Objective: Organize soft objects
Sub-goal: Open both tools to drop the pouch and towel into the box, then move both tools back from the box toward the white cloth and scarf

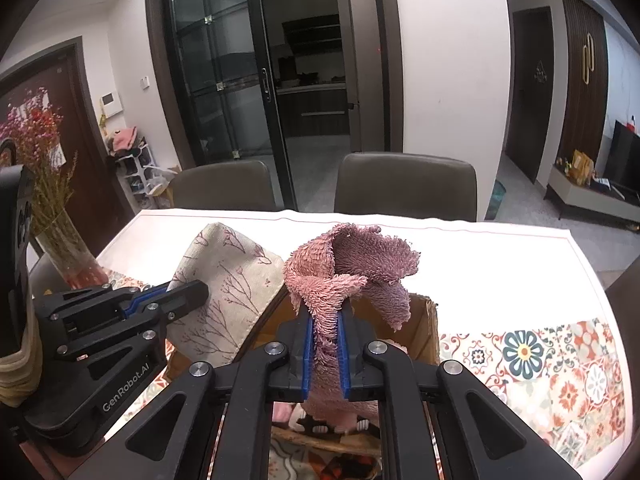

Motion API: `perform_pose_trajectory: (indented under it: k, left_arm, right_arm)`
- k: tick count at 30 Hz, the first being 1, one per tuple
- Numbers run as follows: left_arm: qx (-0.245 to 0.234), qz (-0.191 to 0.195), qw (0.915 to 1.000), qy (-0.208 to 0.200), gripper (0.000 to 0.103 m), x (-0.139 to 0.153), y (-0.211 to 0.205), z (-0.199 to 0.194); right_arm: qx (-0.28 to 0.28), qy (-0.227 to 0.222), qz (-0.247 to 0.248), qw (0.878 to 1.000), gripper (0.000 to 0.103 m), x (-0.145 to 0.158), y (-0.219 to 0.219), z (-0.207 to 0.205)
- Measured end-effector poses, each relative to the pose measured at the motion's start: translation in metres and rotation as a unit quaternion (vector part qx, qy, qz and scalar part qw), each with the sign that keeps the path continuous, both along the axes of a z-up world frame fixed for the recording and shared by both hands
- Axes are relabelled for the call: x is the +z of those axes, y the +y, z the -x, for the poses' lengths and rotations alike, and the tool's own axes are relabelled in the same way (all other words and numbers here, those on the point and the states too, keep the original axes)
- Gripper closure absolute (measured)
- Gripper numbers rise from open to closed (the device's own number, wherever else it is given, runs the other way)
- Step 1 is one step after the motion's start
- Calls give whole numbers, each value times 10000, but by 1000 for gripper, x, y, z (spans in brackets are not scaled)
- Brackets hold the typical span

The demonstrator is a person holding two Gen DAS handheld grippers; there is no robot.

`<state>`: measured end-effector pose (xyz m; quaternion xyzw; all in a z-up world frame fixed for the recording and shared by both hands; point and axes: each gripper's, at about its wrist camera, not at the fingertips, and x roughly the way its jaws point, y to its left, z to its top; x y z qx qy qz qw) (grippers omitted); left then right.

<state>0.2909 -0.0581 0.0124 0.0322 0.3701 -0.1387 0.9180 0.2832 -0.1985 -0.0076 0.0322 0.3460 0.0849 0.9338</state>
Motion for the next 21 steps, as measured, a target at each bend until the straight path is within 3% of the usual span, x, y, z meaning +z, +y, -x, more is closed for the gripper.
perform_pose_trajectory:
  k: [1, 3, 5, 8, 10, 16, 21]
  left_arm:
    - [59, -42, 10000, -10, 87, -1, 0, 0]
    - [105, -76, 9999, -19, 65, -2, 1, -1]
    - [175, -109, 9998, -50, 49, -2, 2, 0]
    - [204, -180, 9996, -54, 46, -3, 2, 0]
    - [227, -197, 9995, -39, 44, -4, 2, 1]
    - [333, -216, 9992, -83, 39, 0, 7, 6]
    - [326, -237, 9990, -187, 36, 9, 6, 15]
  right_arm:
    - [-7, 17, -14, 10000, 89, -1, -1, -2]
    - [-54, 54, -28, 10000, 87, -3, -2, -3]
    - [-105, 147, -13, 9998, 75, -5, -2, -6]
    - [-167, 212, 7, 9996, 54, -7, -2, -7]
    - [-188, 159, 54, 9997, 46, -6, -1, -4]
    - [-255, 50, 170, 9995, 37, -2, 0, 2]
    - [-322, 10, 163, 9993, 37, 3, -3, 8]
